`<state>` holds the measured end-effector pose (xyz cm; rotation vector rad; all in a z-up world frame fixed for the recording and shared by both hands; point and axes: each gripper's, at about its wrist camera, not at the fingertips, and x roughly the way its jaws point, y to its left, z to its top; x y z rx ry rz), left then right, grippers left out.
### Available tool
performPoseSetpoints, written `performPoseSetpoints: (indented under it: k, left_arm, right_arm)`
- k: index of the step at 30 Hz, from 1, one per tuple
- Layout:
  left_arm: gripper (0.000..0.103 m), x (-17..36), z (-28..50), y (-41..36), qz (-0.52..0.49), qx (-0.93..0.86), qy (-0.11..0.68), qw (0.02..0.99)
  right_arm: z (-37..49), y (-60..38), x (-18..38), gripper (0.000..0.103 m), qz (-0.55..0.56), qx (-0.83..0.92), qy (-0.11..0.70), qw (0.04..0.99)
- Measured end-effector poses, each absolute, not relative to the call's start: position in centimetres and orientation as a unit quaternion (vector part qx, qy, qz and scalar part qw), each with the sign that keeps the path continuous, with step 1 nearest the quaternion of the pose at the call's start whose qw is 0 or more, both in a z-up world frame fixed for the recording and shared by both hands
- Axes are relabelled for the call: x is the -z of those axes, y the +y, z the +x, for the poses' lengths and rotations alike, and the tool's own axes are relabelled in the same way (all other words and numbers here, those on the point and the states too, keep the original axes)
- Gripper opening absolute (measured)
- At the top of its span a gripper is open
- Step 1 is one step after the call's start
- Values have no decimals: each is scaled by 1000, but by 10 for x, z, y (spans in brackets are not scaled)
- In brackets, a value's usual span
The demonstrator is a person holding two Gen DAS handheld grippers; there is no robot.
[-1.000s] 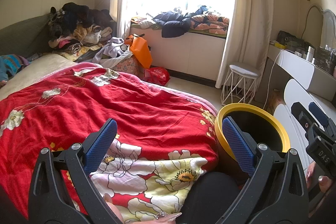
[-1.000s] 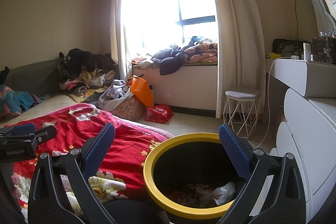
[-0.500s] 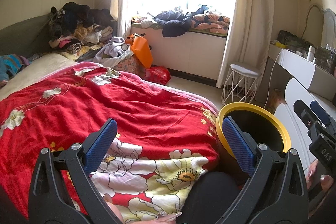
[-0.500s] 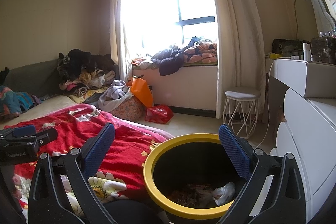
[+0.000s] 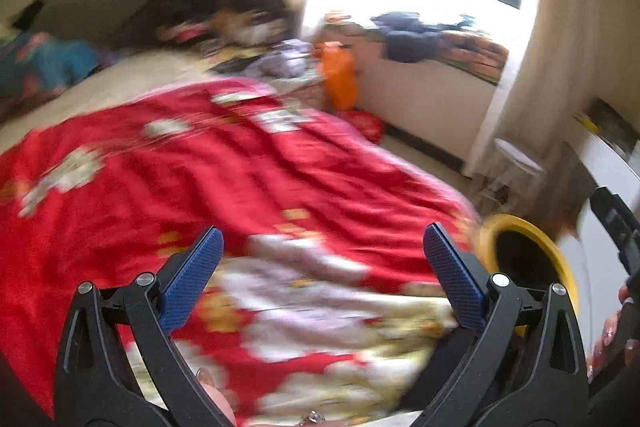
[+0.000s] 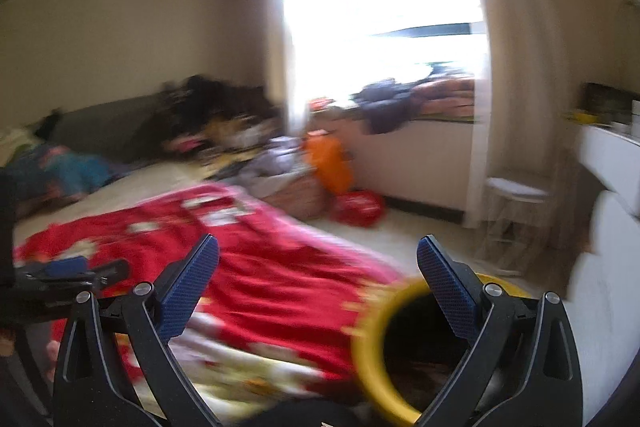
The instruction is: Collect trash
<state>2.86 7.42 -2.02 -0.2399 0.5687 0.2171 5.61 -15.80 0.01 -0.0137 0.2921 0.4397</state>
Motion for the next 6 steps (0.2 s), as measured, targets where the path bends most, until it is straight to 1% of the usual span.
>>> performPoseSetpoints:
  k: [3, 6]
  left_arm:
    - [92, 27, -5, 151, -136, -224, 275, 925]
    - [92, 49, -36, 226, -156, -343, 290, 880]
  right_arm:
    - [72, -77, 1, 97, -49, -311, 187, 930]
    - [87, 19, 25, 97, -74, -397, 279, 871]
